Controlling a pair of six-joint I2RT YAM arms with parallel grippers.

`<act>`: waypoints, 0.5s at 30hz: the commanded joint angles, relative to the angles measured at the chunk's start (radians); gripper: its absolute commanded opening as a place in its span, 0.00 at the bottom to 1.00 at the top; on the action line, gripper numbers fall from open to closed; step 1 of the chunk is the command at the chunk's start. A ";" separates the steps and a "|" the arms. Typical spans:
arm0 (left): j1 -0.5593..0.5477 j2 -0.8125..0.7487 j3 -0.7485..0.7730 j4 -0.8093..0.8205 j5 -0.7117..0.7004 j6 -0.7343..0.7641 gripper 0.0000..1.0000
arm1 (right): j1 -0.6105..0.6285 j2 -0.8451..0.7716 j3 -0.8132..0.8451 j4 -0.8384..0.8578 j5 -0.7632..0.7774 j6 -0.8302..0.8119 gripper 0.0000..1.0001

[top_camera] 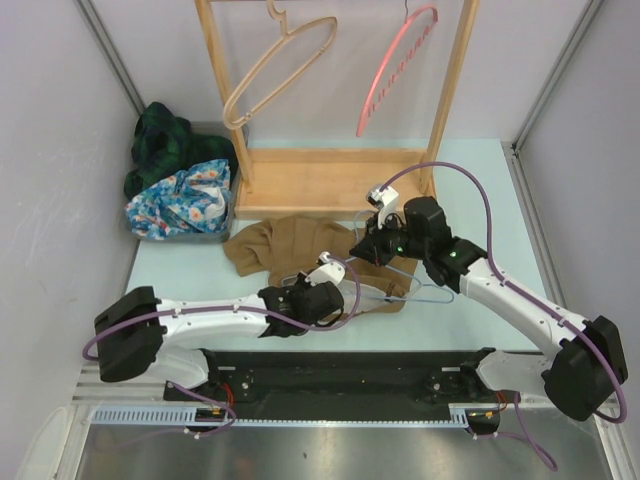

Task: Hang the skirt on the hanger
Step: Locate the hanging ribbon on the skirt

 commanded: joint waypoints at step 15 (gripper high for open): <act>0.183 -0.390 -0.079 -0.021 0.189 -0.158 0.00 | -0.012 -0.053 0.027 0.006 -0.027 0.006 0.00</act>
